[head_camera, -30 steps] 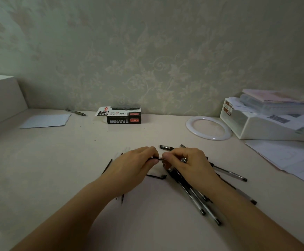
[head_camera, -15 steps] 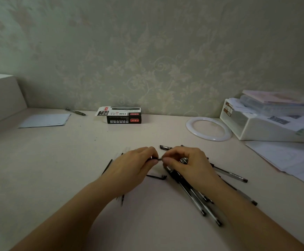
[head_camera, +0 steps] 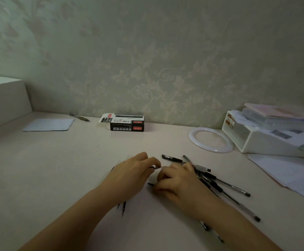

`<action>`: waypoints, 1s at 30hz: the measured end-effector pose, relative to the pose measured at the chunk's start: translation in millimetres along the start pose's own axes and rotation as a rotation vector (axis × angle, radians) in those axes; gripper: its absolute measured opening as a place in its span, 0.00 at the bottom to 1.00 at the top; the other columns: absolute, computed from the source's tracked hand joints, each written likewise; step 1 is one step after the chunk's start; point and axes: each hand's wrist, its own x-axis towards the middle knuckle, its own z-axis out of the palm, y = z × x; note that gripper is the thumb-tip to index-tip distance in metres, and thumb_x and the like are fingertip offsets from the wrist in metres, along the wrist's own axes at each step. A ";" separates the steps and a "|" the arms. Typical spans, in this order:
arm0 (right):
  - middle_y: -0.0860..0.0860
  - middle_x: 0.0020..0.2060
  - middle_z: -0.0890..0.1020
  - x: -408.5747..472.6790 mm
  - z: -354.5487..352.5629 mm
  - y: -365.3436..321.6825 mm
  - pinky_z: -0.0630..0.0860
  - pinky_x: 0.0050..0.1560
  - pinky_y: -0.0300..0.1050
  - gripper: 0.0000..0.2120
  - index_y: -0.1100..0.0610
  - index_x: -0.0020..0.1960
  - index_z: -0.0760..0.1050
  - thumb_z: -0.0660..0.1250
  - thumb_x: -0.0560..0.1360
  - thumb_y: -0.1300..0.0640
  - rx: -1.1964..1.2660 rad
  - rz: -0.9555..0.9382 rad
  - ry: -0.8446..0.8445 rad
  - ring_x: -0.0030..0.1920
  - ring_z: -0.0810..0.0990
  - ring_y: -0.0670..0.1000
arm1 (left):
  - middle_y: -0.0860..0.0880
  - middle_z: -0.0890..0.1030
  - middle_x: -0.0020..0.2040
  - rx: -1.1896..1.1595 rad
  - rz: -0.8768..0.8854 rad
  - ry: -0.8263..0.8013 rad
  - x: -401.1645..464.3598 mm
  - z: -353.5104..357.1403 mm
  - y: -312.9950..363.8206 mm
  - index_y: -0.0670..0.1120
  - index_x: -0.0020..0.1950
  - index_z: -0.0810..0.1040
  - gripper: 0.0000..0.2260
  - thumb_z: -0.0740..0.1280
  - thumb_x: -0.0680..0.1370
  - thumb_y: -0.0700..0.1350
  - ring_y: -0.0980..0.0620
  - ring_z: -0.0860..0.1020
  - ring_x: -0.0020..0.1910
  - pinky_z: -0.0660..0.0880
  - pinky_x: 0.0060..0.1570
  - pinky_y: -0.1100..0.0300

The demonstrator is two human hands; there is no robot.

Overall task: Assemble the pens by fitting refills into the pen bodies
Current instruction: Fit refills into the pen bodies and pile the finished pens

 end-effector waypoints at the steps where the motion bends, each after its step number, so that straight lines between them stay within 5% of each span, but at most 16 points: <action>1: 0.47 0.48 0.81 0.7 0.0 -1.4 0.61 0.48 0.50 0.10 0.47 0.51 0.85 0.65 0.78 0.53 -0.018 0.000 0.013 0.51 0.76 0.53 | 0.55 0.72 0.51 -0.004 0.004 0.000 0.0 0.8 0.1 0.58 0.62 0.73 0.11 0.56 0.82 0.49 0.54 0.76 0.45 0.75 0.43 0.56; 6: 0.45 0.54 0.76 -0.7 2.2 2.4 0.58 0.55 0.48 0.13 0.41 0.60 0.80 0.59 0.82 0.49 0.010 0.101 -0.002 0.58 0.70 0.50 | 0.56 0.72 0.50 -0.033 0.008 0.015 -0.2 2.6 1.4 0.57 0.61 0.76 0.11 0.59 0.82 0.49 0.56 0.75 0.45 0.74 0.43 0.58; 10: 0.45 0.55 0.76 -1.2 2.1 5.9 0.50 0.52 0.43 0.13 0.39 0.59 0.80 0.59 0.81 0.46 0.007 0.093 0.027 0.59 0.69 0.49 | 0.56 0.74 0.49 -0.058 -0.017 0.043 -0.5 5.3 1.3 0.57 0.60 0.78 0.10 0.61 0.81 0.48 0.56 0.75 0.44 0.75 0.43 0.57; 15: 0.43 0.49 0.79 -1.0 1.0 7.0 0.62 0.47 0.46 0.10 0.42 0.56 0.82 0.64 0.78 0.49 0.041 0.155 0.237 0.50 0.73 0.47 | 0.56 0.74 0.45 -0.121 -0.053 0.093 -0.3 7.3 2.2 0.56 0.59 0.80 0.10 0.63 0.80 0.47 0.58 0.75 0.42 0.74 0.44 0.57; 18: 0.42 0.43 0.84 0.3 -1.6 7.4 0.71 0.47 0.37 0.06 0.48 0.51 0.85 0.70 0.76 0.54 0.325 0.389 0.440 0.44 0.78 0.43 | 0.58 0.75 0.44 -0.213 -0.063 0.161 0.4 5.9 5.9 0.57 0.59 0.79 0.10 0.65 0.79 0.47 0.59 0.75 0.40 0.73 0.42 0.64; 21: 0.40 0.40 0.86 0.2 -7.3 3.9 0.75 0.45 0.28 0.04 0.48 0.47 0.86 0.72 0.75 0.52 0.789 0.587 0.427 0.44 0.83 0.38 | 0.58 0.76 0.43 -0.295 -0.048 0.212 0.7 5.5 13.8 0.58 0.59 0.78 0.12 0.66 0.78 0.45 0.60 0.75 0.37 0.70 0.39 0.71; 25: 0.46 0.40 0.87 1.1 -10.0 -3.4 0.79 0.45 0.34 0.04 0.50 0.47 0.84 0.75 0.71 0.54 1.129 0.745 0.433 0.44 0.85 0.45 | 0.58 0.76 0.42 -0.364 -0.043 0.245 -1.2 6.2 23.1 0.56 0.58 0.75 0.12 0.68 0.77 0.43 0.63 0.75 0.33 0.68 0.35 0.76; 30: 0.49 0.39 0.86 3.5 -4.1 -2.7 0.80 0.40 0.37 0.18 0.55 0.53 0.75 0.78 0.68 0.52 1.219 0.901 0.456 0.38 0.85 0.47 | 0.60 0.76 0.42 -0.391 -0.054 0.286 -0.3 8.1 23.6 0.59 0.55 0.74 0.11 0.68 0.77 0.44 0.62 0.75 0.32 0.68 0.34 0.75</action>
